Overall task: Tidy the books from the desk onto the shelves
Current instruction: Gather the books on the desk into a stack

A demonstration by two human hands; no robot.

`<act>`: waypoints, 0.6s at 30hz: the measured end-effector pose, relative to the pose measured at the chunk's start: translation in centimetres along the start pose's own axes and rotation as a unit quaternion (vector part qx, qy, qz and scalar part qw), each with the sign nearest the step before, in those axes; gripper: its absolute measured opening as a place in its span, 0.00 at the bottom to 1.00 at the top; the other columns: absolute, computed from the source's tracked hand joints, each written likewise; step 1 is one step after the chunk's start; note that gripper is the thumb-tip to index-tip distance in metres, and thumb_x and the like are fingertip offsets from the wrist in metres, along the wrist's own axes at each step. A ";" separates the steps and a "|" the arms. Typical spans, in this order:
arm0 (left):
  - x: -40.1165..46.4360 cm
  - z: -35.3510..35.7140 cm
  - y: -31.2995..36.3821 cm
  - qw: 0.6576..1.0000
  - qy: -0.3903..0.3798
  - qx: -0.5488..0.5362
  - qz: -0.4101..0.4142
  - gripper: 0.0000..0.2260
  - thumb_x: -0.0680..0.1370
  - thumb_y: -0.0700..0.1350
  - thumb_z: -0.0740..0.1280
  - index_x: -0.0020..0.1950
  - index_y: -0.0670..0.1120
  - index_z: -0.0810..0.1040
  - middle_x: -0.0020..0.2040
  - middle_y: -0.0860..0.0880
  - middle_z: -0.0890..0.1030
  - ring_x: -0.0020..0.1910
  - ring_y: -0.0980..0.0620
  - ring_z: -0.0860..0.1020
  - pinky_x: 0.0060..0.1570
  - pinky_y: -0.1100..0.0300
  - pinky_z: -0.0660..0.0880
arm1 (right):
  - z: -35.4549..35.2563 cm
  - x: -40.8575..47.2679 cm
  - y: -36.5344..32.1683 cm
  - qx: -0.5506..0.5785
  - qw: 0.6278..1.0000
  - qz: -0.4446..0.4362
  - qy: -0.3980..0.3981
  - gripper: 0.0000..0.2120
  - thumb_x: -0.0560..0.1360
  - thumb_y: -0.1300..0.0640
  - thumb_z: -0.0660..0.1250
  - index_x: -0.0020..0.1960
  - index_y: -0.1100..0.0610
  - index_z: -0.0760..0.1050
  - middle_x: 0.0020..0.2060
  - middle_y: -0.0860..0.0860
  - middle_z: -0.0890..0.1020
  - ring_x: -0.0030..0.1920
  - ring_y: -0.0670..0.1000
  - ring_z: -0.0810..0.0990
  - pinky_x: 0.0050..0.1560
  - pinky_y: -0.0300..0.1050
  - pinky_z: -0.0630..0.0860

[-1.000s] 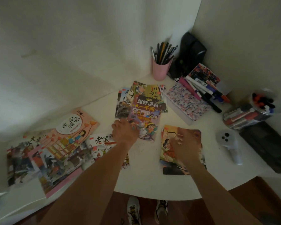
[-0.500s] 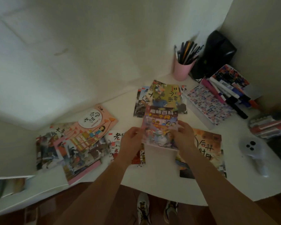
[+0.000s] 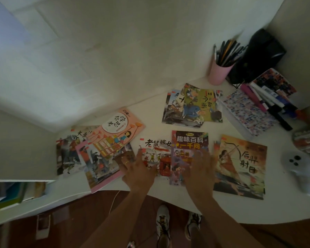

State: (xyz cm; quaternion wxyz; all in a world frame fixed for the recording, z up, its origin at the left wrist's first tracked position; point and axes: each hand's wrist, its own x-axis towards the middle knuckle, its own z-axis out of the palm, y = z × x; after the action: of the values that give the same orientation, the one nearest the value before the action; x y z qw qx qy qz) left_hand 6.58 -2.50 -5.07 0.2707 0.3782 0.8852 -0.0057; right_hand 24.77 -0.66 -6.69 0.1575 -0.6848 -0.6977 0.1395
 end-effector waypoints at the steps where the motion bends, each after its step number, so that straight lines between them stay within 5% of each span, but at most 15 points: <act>1: 0.0 0.0 0.2 1.000 -0.006 -0.003 -0.001 0.39 0.75 0.65 0.71 0.80 0.64 0.54 0.80 0.36 0.53 0.78 0.31 0.53 0.66 0.34 0.69 | 0.4 -0.5 -0.9 0.017 0.998 -0.065 -0.021 0.21 0.73 0.60 0.70 0.66 0.59 0.74 0.64 0.59 0.76 0.64 0.63 0.75 0.64 0.56 0.72; 5: -0.4 0.3 0.6 0.995 0.017 -0.096 0.035 0.32 0.77 0.52 0.73 0.78 0.59 0.63 0.75 0.37 0.62 0.76 0.35 0.57 0.70 0.41 0.66 | 2.1 -2.1 -3.2 0.005 0.980 -0.143 -0.138 0.24 0.67 0.59 0.76 0.62 0.53 0.78 0.68 0.53 0.74 0.67 0.61 0.72 0.61 0.56 0.79; 10: 1.2 0.8 0.1 0.978 0.033 -0.206 -0.001 0.33 0.74 0.48 0.76 0.75 0.43 0.68 0.70 0.39 0.75 0.71 0.38 0.71 0.72 0.43 0.68 | 2.6 -2.3 -3.3 -0.049 0.979 -0.129 -0.147 0.24 0.65 0.62 0.74 0.60 0.54 0.78 0.69 0.54 0.74 0.66 0.64 0.72 0.52 0.58 0.81; 12: 1.9 0.0 -0.2 0.965 -0.007 -0.258 -0.045 0.31 0.75 0.49 0.75 0.74 0.41 0.70 0.68 0.41 0.77 0.67 0.40 0.75 0.67 0.45 0.73 | 2.5 -2.2 -3.4 -0.065 0.979 -0.127 -0.146 0.24 0.65 0.60 0.74 0.61 0.54 0.77 0.69 0.53 0.74 0.66 0.65 0.72 0.50 0.59 0.81; 14: 1.7 -1.1 -0.3 0.947 -0.047 -0.315 -0.030 0.13 0.79 0.47 0.71 0.61 0.43 0.78 0.57 0.45 0.82 0.56 0.42 0.80 0.53 0.50 0.78 | 2.4 -2.2 -3.5 -0.062 0.979 -0.122 -0.153 0.25 0.67 0.59 0.72 0.63 0.53 0.76 0.71 0.53 0.73 0.67 0.64 0.70 0.52 0.59 0.80; 16: 1.2 -2.1 -0.5 0.960 -0.011 -0.274 0.062 0.06 0.83 0.45 0.64 0.48 0.45 0.78 0.44 0.45 0.81 0.46 0.41 0.81 0.45 0.49 0.78 | 2.4 -2.2 -3.6 -0.022 0.978 -0.129 -0.160 0.23 0.70 0.57 0.70 0.65 0.53 0.74 0.72 0.52 0.71 0.70 0.63 0.67 0.55 0.59 0.80; 18: 0.5 -3.7 -0.8 0.959 0.077 -0.238 0.130 0.06 0.85 0.45 0.60 0.57 0.47 0.76 0.43 0.47 0.80 0.40 0.44 0.81 0.40 0.50 0.80 | 2.4 -2.2 -4.0 0.040 0.976 -0.134 -0.167 0.20 0.75 0.53 0.67 0.66 0.54 0.72 0.70 0.53 0.73 0.71 0.61 0.63 0.62 0.60 0.77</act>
State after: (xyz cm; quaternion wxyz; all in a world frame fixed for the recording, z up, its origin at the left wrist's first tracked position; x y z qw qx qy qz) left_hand 3.99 -1.96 -2.35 0.2826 0.4142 0.8220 0.2699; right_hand 20.12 -2.94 -7.33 0.0831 -0.5451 -0.7936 0.2572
